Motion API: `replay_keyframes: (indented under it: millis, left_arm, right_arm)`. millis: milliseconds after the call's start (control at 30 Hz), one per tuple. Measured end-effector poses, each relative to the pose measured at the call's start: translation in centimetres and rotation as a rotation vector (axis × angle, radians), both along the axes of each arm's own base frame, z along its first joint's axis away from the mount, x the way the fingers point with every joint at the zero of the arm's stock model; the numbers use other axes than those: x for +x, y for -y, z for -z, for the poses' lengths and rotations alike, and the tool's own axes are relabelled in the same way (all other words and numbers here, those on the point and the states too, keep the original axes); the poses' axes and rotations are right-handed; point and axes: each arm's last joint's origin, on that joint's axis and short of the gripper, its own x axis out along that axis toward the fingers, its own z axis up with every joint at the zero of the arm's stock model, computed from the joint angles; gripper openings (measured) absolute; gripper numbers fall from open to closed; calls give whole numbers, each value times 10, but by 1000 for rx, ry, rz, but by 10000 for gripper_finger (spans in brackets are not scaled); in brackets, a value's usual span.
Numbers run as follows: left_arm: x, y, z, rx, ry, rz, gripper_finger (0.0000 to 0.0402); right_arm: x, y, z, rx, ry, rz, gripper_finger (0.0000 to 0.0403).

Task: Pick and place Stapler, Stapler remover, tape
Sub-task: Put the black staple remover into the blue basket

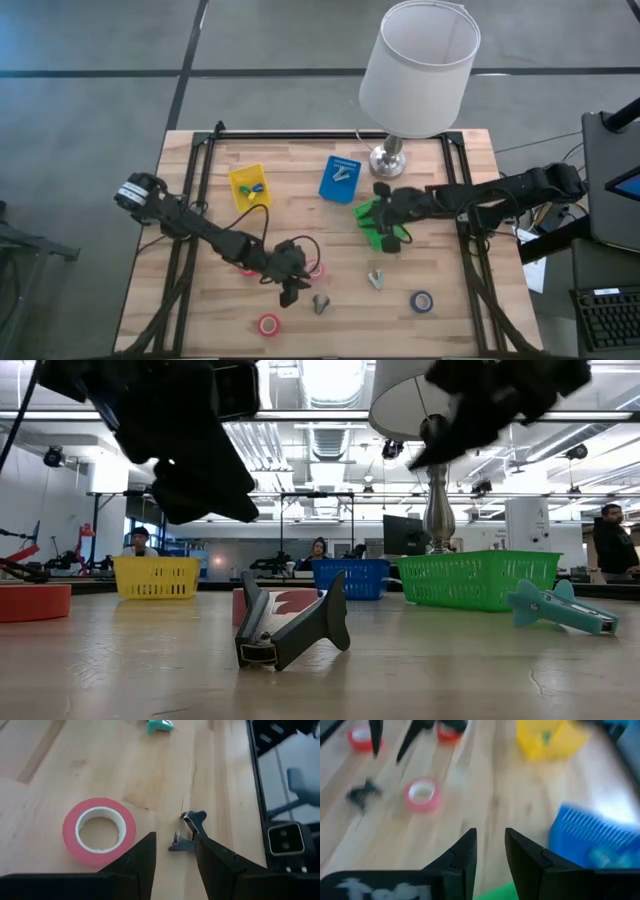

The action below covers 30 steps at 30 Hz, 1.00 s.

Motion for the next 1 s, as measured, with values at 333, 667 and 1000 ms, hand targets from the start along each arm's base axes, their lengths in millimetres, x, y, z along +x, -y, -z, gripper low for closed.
replay_keyframes:
  millis: [333,667,1000]
  left_arm:
    - [-14,25,-1,-97,34,-280,138]
    - [2,61,25,-111,-13,-329,108]
    - [26,77,24,-4,-204,-422,88]
  right_arm:
    - [14,13,-31,-186,227,-54,95]
    - [13,14,-26,-133,217,-26,92]
    - [7,10,-4,-40,145,-7,70]
